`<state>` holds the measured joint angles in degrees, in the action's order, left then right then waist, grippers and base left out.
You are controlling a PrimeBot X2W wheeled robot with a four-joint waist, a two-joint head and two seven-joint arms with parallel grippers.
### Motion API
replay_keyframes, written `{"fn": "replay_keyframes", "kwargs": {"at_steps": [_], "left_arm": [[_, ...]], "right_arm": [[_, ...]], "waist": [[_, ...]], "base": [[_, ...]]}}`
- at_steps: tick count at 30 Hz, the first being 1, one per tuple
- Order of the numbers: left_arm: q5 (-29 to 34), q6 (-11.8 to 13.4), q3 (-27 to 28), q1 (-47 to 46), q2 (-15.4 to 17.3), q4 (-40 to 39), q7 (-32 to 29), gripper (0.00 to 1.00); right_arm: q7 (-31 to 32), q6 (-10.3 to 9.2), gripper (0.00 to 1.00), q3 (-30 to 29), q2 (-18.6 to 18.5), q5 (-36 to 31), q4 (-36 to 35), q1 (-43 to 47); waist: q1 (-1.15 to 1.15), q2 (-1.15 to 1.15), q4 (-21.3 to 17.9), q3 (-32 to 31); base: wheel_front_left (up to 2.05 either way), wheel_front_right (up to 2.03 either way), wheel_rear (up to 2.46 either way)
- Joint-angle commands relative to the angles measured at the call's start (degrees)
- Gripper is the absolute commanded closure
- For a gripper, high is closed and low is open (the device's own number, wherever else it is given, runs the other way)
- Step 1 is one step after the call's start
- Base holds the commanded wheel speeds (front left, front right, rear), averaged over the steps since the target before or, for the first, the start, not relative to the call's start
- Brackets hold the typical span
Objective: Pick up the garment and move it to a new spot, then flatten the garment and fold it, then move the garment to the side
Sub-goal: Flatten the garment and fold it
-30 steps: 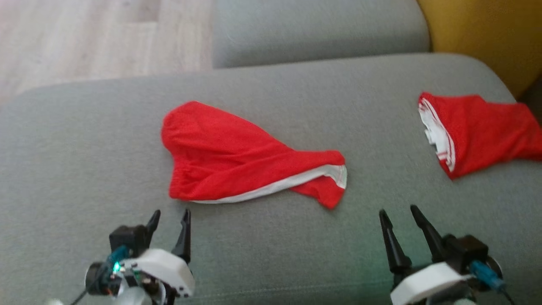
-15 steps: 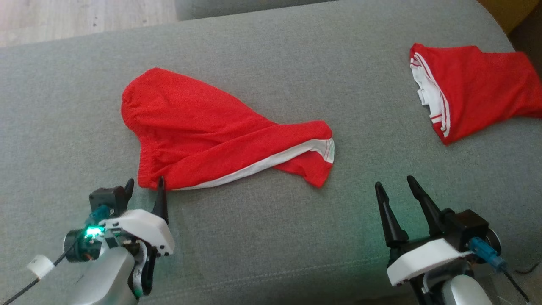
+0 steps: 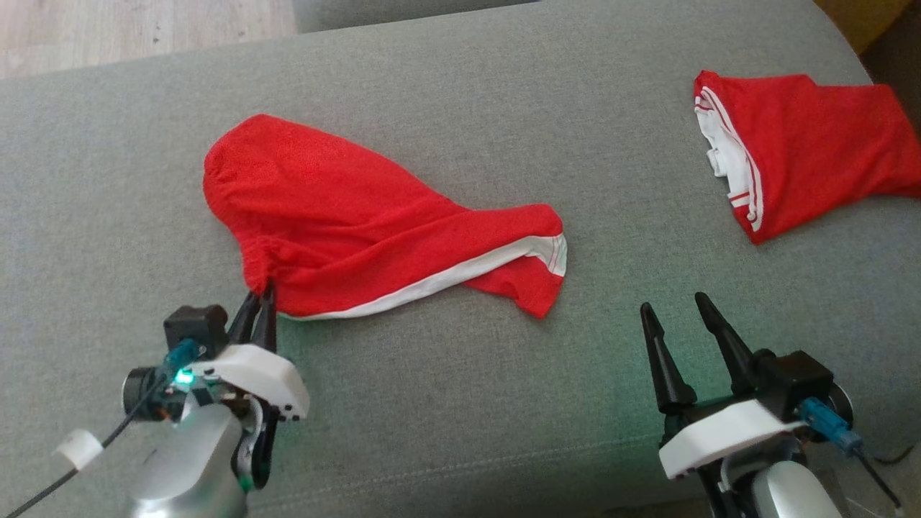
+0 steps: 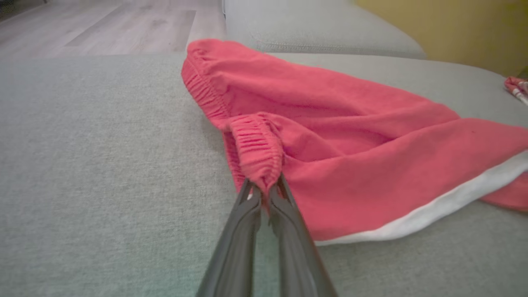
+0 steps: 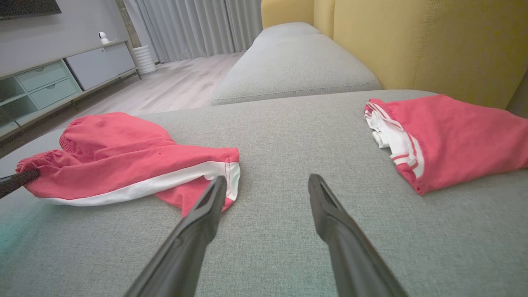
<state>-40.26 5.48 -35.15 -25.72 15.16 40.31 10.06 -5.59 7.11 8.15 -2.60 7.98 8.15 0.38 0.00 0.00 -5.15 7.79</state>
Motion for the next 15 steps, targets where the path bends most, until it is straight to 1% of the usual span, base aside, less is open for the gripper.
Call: {"fn": "replay_keyframes", "kwargs": {"at_steps": [1, 5, 9, 12, 15], "left_arm": [[0.62, -0.02, 1.68, -2.38, 1.13, -2.13, 1.14, 1.00], [1.35, 1.54, 1.31, 0.51, 1.59, -7.71, 2.21, 1.00], [1.11, 4.72, 1.45, 5.87, 2.96, -16.28, 1.54, 1.00], [0.41, 7.55, 1.86, 9.91, 4.54, -23.87, -0.59, 1.00], [-0.36, 9.24, 2.06, 12.03, 6.15, -29.60, -3.55, 1.00]], "right_arm": [[-0.86, 0.37, 0.00, 1.01, -0.28, -0.11, -1.56, -1.87], [-0.93, 0.37, 0.00, 0.51, -0.28, 0.02, -1.26, -1.24], [-1.11, 0.37, 0.00, -0.27, -0.28, 0.29, -0.90, -0.51], [-1.34, 0.37, 0.00, -0.73, -0.28, 0.58, -0.68, -0.28], [-1.39, 0.37, 0.00, -0.58, -0.28, 0.69, -0.55, -0.43]], "waist": [[0.00, 0.00, 0.13, -0.11], [0.00, 0.00, 0.80, -0.80], [0.00, 0.00, 1.89, -1.84], [0.00, 0.00, 2.74, -2.46], [0.00, 0.00, 2.99, -2.72]], "base": [[0.00, 0.00, 0.00], [0.00, 0.00, 0.00], [0.00, 0.00, 0.00], [0.00, 0.00, 0.00], [0.00, 0.00, 0.00]]}}
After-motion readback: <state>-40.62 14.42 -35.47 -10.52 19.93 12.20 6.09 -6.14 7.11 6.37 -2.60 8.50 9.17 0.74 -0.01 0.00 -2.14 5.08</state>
